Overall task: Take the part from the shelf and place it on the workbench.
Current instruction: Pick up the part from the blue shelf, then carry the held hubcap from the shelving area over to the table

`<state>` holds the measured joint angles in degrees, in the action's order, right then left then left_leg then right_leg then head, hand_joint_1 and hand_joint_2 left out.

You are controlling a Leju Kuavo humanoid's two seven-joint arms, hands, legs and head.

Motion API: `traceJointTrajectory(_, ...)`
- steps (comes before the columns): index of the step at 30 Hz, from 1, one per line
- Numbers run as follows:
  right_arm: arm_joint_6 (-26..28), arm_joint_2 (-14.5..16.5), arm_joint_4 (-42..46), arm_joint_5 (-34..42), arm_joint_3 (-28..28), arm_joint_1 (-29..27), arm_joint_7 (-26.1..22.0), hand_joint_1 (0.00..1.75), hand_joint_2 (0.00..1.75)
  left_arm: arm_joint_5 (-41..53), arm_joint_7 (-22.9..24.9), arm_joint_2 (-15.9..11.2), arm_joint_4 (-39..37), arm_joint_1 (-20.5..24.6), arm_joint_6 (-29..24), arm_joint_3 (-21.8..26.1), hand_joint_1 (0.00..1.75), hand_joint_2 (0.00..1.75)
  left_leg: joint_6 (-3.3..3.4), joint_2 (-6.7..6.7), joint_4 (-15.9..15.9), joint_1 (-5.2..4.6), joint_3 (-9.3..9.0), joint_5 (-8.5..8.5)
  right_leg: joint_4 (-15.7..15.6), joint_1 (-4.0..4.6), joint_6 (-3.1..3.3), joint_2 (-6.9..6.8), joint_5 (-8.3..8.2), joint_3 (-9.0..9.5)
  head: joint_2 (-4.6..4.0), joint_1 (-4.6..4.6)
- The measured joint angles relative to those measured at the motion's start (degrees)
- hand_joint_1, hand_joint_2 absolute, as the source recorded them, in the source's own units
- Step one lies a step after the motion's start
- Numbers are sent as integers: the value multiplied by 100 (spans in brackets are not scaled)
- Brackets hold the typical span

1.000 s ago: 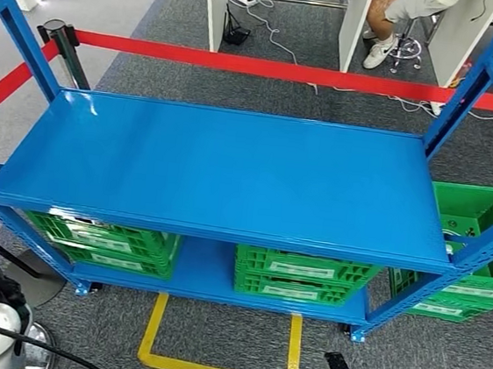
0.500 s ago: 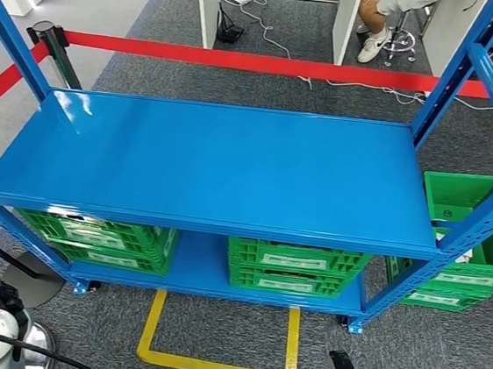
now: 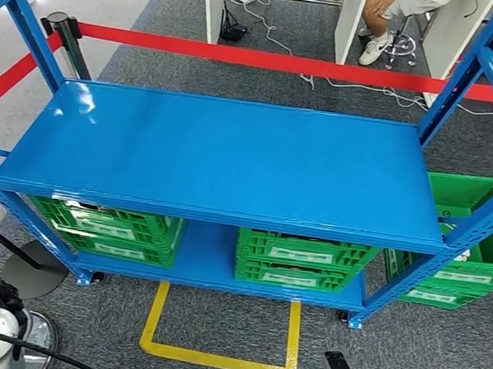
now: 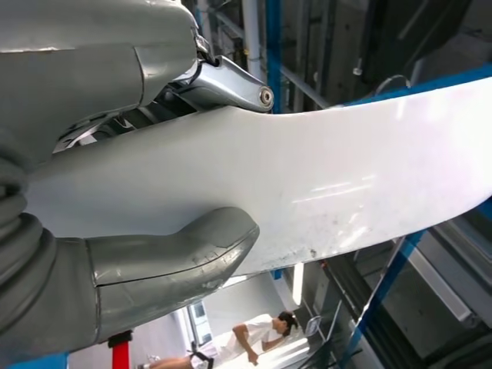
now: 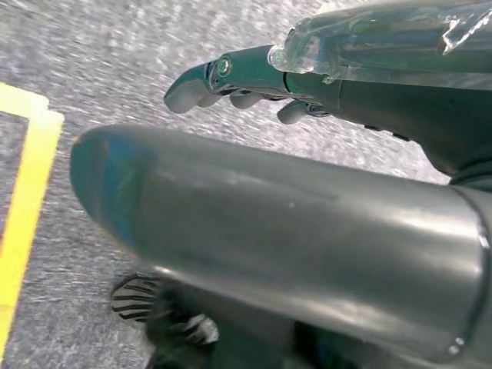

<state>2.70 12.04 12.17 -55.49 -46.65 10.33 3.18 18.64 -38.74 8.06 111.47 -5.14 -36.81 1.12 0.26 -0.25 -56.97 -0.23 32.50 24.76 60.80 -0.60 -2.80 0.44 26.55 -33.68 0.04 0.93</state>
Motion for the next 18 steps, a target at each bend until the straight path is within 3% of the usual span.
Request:
traceJointTrajectory(3, 30, -50, -1, -51, 62, -287, -486, 0, 0, -171, -88, -15, 95, -219, -32, 139, 175, 175, -84, -7, 2, -7, 22, -35, -146, 14, 97, 4, -15, 79, 0, -6)
traceJointTrajectory(5, 16, -89, -4, -55, 74, -493, -629, 0, 0, -251, -116, -27, 171, -346, -21, 253, 175, 175, -141, -17, -70, 2, 63, 56, -168, -2, 174, -17, -52, 63, 0, -13)
traceJointTrajectory(7, 0, -120, -6, -58, 78, -598, -646, 0, 0, -252, -123, -37, 215, -395, -15, 335, 175, 175, -204, -19, -551, 20, 275, 406, -188, -21, 243, -32, -98, 18, 0, -36)
traceJointTrajectory(9, -7, -138, -6, -59, 78, -627, -634, 0, 0, -234, -126, -38, 232, -421, -13, 383, 175, 175, -249, -16, -1304, 42, 588, 795, -189, -22, 269, -33, -135, -49, 0, -50)
traceJointTrajectory(10, -9, -140, -6, -59, 78, -636, -625, 0, 0, -230, -126, -37, 232, -436, -12, 398, 175, 175, -260, -15, -1536, 49, 672, 870, -188, -22, 268, -32, -155, -80, 0, -49)
traceJointTrajectory(11, -13, -141, -6, -59, 78, -645, -618, 0, 0, -228, -126, -36, 233, -448, -11, 408, 175, 175, -262, -15, -1552, 55, 651, 831, -188, -23, 257, -32, -177, -107, 0, -50)
traceJointTrajectory(12, -15, -142, -6, -59, 78, -652, -612, 0, 0, -227, -126, -34, 234, -455, -10, 415, 175, 175, -259, -14, -1357, 61, 524, 701, -187, -26, 242, -31, -198, -128, 0, -50)
traceJointTrajectory(15, -20, -145, -5, -60, 78, -651, -604, 0, 0, -215, -127, -34, 257, -457, -9, 424, 175, 175, -230, -14, -240, 65, -118, 290, -177, -19, 161, -26, -260, -175, 0, -51)
traceJointTrajectory(16, -22, -147, -5, -61, 79, -648, -600, 0, 0, -209, -127, -34, 268, -462, -9, 426, 175, 175, -208, -19, -26, 57, -224, 247, -178, -13, 123, -25, -285, -190, 0, -52)
traceJointTrajectory(18, -29, -150, -6, -63, 80, -650, -594, 0, 0, -203, -129, -37, 282, -481, -8, 437, 175, 175, -135, -31, 57, 33, -221, 218, -206, -17, 40, -26, -344, -208, 0, -52)
